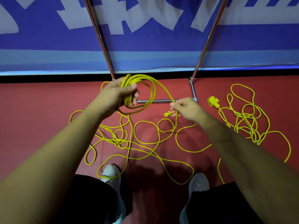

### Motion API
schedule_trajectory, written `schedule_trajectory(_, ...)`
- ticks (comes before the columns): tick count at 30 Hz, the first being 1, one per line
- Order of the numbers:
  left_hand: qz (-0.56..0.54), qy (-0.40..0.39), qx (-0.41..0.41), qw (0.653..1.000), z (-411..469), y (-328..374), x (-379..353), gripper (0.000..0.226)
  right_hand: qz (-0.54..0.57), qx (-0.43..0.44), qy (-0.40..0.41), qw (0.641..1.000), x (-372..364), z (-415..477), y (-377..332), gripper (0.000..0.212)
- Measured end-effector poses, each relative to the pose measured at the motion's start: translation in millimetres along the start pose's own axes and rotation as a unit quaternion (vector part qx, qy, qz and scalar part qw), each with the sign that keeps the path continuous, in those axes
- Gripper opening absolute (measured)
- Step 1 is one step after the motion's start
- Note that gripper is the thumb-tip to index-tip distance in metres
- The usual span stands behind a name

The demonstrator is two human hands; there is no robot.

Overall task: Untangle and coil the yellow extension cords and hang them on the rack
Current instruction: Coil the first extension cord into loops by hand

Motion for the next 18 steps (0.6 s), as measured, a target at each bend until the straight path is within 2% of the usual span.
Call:
schedule_trajectory(2,0.033,-0.018,0.0,0.999,-2,0,-4,0.013,0.014,-0.001,0.037,0.999,5,-1,1,0.03)
schedule_trajectory(5,-0.059,-0.031,0.011,0.998,-2,1,-7,0.014,0.037,0.001,0.069,0.997,4,-2,1,0.032)
schedule_trajectory(8,-0.204,-0.017,0.01,0.979,1,4,-9,0.015,0.089,-0.043,0.018,0.995,-20,-5,5,0.033)
schedule_trajectory(12,-0.3,0.06,-0.021,0.952,7,6,7,0.021,0.044,-0.026,-0.066,0.996,-50,-8,2,0.025)
schedule_trajectory(15,-0.32,0.111,-0.044,0.94,7,9,22,0.022,0.027,-0.011,-0.104,0.994,-62,-11,10,0.015)
schedule_trajectory(18,-0.286,0.123,-0.056,0.949,6,8,25,0.021,0.037,-0.03,-0.124,0.991,-67,-15,22,0.013)
Point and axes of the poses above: each hand's wrist, its own z-axis towards the middle knuckle, its own x-axis out of the back of the hand, y = z × x, the point moved 7 cm from there along z, towards the middle knuckle, and after that the axes turned 4 degrees about -z, right-handed, at the moved point
